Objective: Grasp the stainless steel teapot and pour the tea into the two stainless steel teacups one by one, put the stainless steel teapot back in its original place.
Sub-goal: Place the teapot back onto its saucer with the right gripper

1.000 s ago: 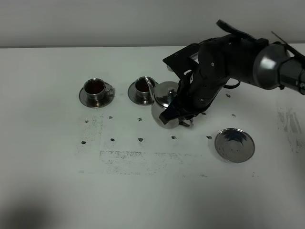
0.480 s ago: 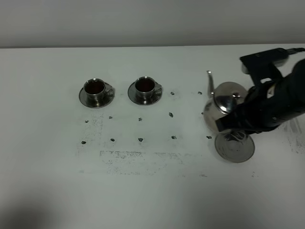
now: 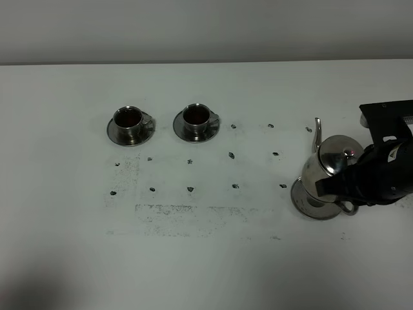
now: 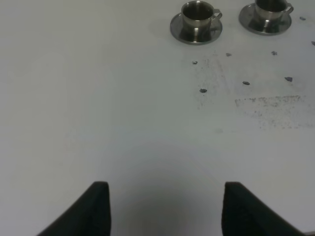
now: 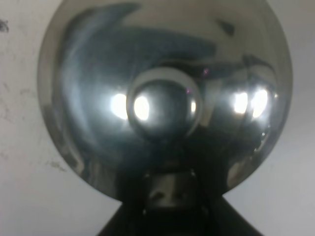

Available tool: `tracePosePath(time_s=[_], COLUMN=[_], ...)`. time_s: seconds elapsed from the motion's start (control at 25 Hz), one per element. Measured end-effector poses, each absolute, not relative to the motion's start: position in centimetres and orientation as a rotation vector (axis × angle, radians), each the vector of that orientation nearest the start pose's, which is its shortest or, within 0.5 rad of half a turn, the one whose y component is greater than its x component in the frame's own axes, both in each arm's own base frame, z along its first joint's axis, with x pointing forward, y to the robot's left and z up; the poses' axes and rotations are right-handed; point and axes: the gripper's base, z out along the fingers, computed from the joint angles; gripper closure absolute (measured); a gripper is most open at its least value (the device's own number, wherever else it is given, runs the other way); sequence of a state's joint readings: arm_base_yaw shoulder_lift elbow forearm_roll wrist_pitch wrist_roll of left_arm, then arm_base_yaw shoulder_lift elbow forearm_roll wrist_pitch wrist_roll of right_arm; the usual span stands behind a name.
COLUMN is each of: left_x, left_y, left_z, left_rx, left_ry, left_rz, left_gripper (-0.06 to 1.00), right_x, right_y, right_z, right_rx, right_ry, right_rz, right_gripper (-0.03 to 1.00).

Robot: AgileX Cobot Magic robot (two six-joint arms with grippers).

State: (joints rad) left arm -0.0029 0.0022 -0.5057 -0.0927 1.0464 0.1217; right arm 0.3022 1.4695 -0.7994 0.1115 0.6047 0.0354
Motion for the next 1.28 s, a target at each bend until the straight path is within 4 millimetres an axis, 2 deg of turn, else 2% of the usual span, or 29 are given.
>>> tracePosePath(time_s=[0.28,0.56,1.28], left_x=[-0.5,-0.5,-0.5], left_y=[-0.7,-0.7,-0.7], left_z=[28.0,28.0,28.0], left_rx=[0.130,0.130,0.131], left_ry=[2.019,2.019,2.019], left_rz=[-0.036,-0.036,-0.035], left_gripper=[0.45,0.45,0.45], right_x=[26.0,26.6,26.9], right_y=[8.7,8.8,8.9], right_z=[18.0,16.9,16.2], right_rx=[-0.253,-0.250,-0.244], right_ry=[2.808,2.814,2.817], right_rz=[0.188,0.181,0.178], right_gripper=[0.76,0.76,0.76])
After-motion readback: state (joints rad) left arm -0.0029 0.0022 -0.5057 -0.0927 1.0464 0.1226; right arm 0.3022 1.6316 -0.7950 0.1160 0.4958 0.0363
